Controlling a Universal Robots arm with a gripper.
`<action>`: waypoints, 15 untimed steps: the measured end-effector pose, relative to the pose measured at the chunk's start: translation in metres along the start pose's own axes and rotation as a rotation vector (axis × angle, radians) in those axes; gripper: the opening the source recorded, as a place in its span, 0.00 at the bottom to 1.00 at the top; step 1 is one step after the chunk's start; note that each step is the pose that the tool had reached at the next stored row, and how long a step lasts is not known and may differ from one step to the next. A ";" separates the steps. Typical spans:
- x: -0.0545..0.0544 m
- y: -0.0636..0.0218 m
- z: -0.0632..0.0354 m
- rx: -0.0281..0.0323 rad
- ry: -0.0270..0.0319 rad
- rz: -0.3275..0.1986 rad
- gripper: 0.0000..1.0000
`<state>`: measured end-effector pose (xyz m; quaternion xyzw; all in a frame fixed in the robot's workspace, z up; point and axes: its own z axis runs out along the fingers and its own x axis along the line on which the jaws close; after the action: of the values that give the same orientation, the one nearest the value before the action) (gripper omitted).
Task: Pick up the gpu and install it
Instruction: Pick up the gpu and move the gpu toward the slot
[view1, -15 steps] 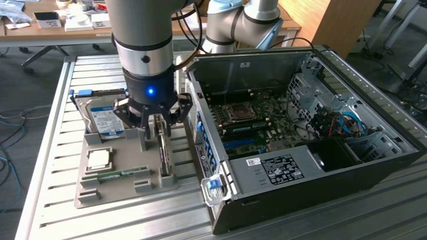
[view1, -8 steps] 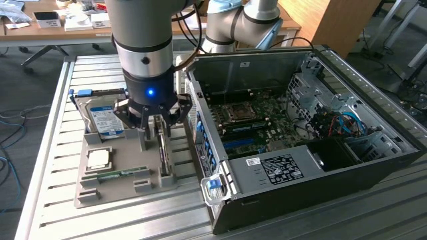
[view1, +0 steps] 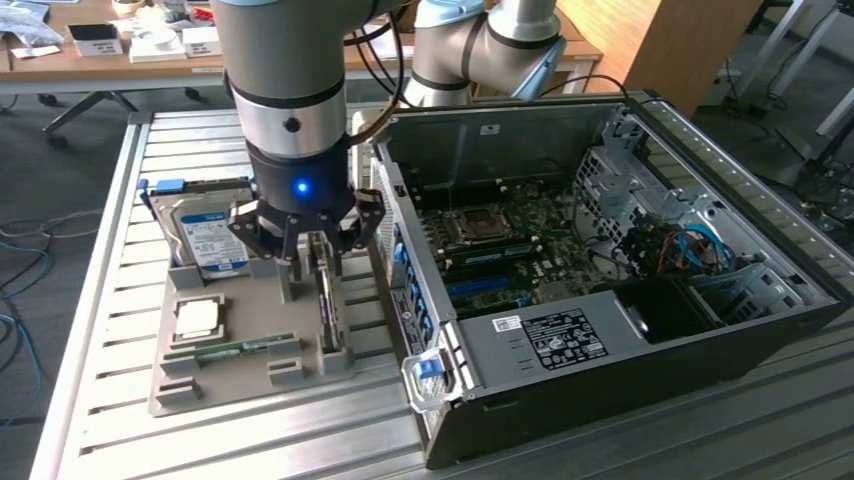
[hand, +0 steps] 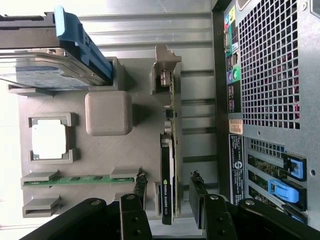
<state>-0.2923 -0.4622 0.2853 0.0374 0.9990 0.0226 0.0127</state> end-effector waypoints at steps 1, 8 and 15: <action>0.000 0.0000 0.0005 0.0001 0.0001 0.000 0.47; 0.000 -0.0002 0.0038 0.0002 0.0001 0.000 0.47; -0.002 -0.0002 0.0070 0.0000 0.0001 0.000 0.47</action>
<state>-0.2897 -0.4622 0.2784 0.0373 0.9990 0.0226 0.0127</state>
